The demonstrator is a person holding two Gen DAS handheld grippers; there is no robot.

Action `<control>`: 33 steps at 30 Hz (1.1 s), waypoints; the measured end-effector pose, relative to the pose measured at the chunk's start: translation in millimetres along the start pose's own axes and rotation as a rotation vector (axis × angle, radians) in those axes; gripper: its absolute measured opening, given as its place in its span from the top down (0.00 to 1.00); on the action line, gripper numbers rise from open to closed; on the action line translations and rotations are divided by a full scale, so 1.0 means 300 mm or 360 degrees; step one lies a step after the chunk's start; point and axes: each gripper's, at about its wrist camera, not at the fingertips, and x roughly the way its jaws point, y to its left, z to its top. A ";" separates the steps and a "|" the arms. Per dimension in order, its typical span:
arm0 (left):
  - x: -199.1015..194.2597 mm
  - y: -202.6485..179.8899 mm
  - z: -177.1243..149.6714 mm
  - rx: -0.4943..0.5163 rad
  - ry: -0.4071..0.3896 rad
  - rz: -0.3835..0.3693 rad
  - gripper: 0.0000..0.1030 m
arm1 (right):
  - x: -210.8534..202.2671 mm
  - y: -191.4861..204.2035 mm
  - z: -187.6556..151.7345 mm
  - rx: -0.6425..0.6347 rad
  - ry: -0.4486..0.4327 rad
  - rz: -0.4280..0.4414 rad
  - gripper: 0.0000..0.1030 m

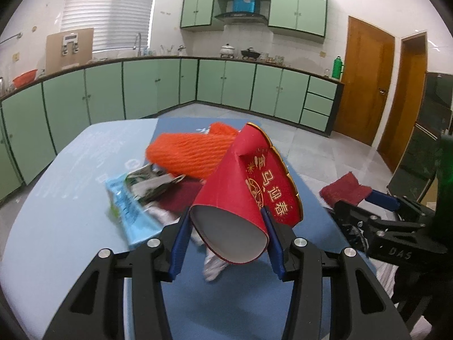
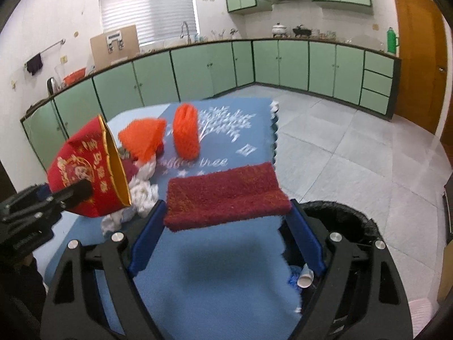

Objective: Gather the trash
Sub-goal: 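Grasp the red cloth with the right tool while the left tool holds the red cup, then drop the red cup and red cloth into the bin, opening both tools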

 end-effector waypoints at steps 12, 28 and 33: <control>0.085 -0.178 0.097 0.0092 -0.0025 -0.0164 0.53 | -0.134 -0.177 0.086 0.0113 -0.0131 -0.0136 0.20; 0.335 -0.537 0.173 0.0248 0.0073 -0.0444 0.53 | -0.139 -0.525 0.024 0.0299 -0.0115 -0.0407 0.20; 0.428 -0.603 0.163 0.0273 0.0146 -0.0477 0.53 | -0.087 -0.620 -0.031 0.0365 -0.0047 -0.0456 0.20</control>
